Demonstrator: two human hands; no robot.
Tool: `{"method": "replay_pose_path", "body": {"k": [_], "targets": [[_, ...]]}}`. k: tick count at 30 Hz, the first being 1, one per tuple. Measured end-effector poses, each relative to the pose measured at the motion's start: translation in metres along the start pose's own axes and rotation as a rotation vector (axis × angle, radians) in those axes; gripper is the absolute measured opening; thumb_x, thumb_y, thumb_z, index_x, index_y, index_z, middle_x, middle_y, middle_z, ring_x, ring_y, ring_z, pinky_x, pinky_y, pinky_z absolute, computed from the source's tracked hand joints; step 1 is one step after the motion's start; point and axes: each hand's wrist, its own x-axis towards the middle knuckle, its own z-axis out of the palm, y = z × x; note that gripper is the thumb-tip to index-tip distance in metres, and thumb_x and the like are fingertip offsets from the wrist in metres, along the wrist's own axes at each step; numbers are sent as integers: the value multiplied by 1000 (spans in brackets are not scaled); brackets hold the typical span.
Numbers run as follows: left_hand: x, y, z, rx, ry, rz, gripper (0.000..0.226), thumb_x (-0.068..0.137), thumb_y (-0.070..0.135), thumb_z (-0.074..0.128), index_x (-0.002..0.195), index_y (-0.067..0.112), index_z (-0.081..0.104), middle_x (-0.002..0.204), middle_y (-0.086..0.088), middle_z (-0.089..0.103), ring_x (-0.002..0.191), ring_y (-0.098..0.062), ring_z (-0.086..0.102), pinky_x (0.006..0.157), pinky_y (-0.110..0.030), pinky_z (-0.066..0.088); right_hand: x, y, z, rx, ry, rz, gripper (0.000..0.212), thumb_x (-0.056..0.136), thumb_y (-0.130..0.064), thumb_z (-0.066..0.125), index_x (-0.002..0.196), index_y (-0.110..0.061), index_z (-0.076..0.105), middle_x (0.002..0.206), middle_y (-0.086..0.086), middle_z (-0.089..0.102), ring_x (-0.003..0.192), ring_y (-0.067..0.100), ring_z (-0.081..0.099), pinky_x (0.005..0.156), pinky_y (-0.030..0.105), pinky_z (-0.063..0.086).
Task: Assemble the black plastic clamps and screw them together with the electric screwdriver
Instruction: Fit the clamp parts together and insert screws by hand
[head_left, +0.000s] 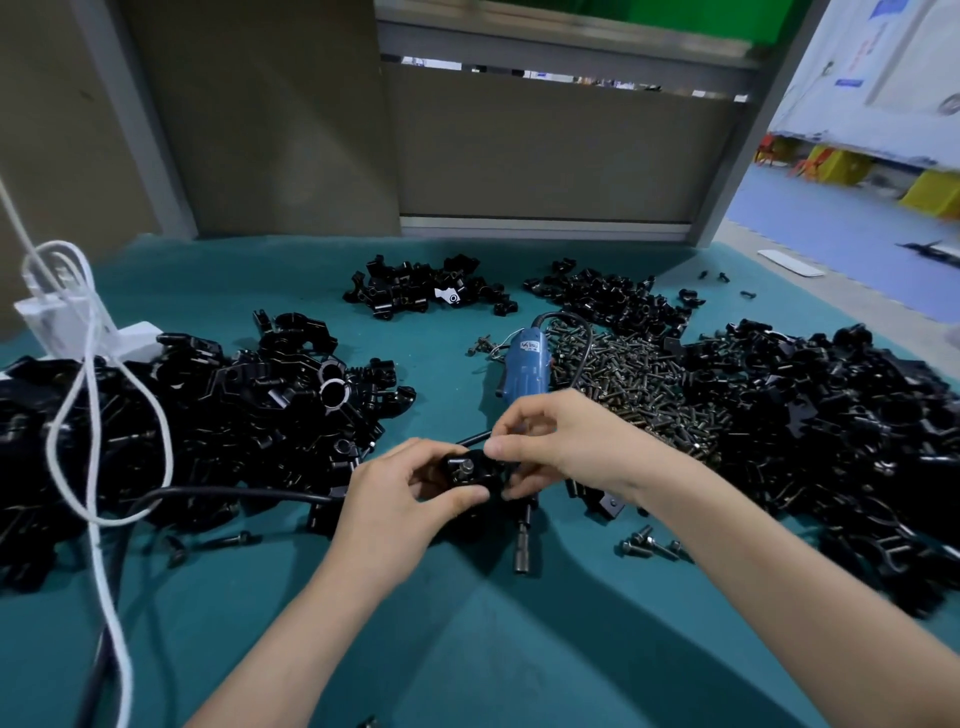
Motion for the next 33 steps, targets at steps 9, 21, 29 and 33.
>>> {"method": "replay_pose_path", "body": {"k": [9,21,29,33], "targets": [[-1,12,0,-298,1,-19,29,66,19,78,93,27,72,94,1,73,87,-7,68,79,-12,49,-3,2,4,402,-95,28,19,90,-17,61,82,0,60,71,7,66,64,17,66,61,23,57],[-11,32,7,-674,13,-223,32,80,49,52,94,29,72,94,-1,72,72,-11,65,51,-20,48,1,6,40,131,193,-283,27,93,-23,61,70,-13,51,53,-1,61,48,24,65,54,40,55],[-3,31,-1,-1064,-121,-539,25,72,39,65,68,17,76,69,0,61,49,-6,46,33,-13,33,2,-9,28,-101,159,-315,17,91,-16,65,74,-14,59,60,3,58,42,20,59,39,23,44],[-2,31,-4,-1176,-178,-625,35,62,34,74,83,7,68,74,-6,61,49,-6,46,33,-10,35,-1,-20,24,-33,106,-330,16,87,-6,68,75,-7,57,57,2,60,46,16,60,46,22,49]]}}
